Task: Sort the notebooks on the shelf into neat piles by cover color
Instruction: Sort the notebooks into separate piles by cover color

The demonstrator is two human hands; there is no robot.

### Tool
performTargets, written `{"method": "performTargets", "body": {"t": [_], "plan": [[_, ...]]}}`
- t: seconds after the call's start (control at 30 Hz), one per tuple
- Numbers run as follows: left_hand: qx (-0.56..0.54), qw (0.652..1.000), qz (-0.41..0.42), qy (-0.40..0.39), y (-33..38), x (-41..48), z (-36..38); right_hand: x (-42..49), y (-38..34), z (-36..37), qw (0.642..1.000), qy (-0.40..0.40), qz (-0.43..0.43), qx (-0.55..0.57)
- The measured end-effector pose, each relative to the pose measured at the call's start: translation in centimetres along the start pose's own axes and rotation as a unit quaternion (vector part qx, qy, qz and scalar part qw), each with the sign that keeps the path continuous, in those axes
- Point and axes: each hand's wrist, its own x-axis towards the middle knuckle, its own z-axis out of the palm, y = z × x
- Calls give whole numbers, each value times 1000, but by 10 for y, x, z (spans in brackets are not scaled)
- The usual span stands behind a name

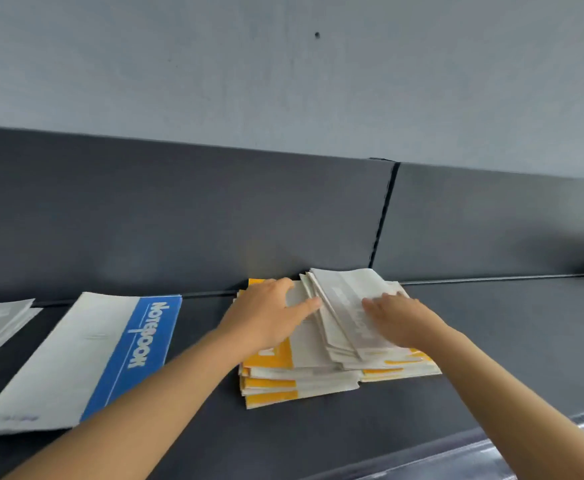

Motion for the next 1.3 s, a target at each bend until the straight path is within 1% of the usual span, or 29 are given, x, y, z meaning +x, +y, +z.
{"method": "performTargets", "body": {"t": [0.07,0.13,0.2,0.27,0.37,0.43,0.47,0.53,0.6,0.67,0.7,0.77,0.8,0.83,0.87,0.93,0.97,1.0,1.07,1.13,1.23,1.3], "plan": [[-39,999,-34,0,18,18,16,6,10,3,997,-41,-59,17],[-76,995,-63,5,30,31,27,5,11,1,992,-50,-103,58],[-103,991,-86,5,35,38,30,2,11,0,984,-52,-128,110],[-104,990,-100,12,35,42,30,4,14,1,975,-61,-152,149],[-83,991,-91,57,32,41,29,9,18,1,968,-54,-157,187],[-100,988,-90,80,32,39,26,16,24,2,973,-24,-167,157],[-129,984,-93,81,31,39,24,19,27,2,976,-15,-172,129],[-209,971,-97,69,28,36,15,22,31,1,976,-8,-189,109],[-268,960,-77,37,25,30,1,20,27,-6,963,5,-235,132],[-279,960,-20,-15,22,22,-14,18,12,-15,945,47,-298,126],[-274,961,7,-45,21,18,-21,16,2,-21,937,68,-328,103],[-271,958,32,-86,14,10,-34,14,-20,-31,927,87,-363,37],[-273,957,32,-92,10,7,-40,12,-33,-35,926,86,-367,13],[-273,957,28,-88,4,3,-47,10,-46,-38,928,78,-365,2],[-270,960,23,-78,-3,-2,-54,7,-58,-39,930,57,-362,21],[-264,963,7,-50,-23,-14,-71,1,-82,-40,924,-14,-366,109],[-274,961,-7,-34,-36,-21,-81,-2,-94,-39,917,-36,-370,142],[-296,955,-24,-17,-52,-29,-92,-3,-105,-38,914,-47,-364,171],[-349,935,-61,4,-87,-45,-115,-8,-129,-33,907,-57,-317,270],[-395,915,-82,18,-126,-62,-136,-16,-159,-22,881,-73,-262,386],[-461,879,-100,68,-180,-83,-166,-35,-217,2,844,-125,-178,490],[-462,874,-113,101,-210,-95,-185,-51,-261,20,809,-168,-128,548]]}}
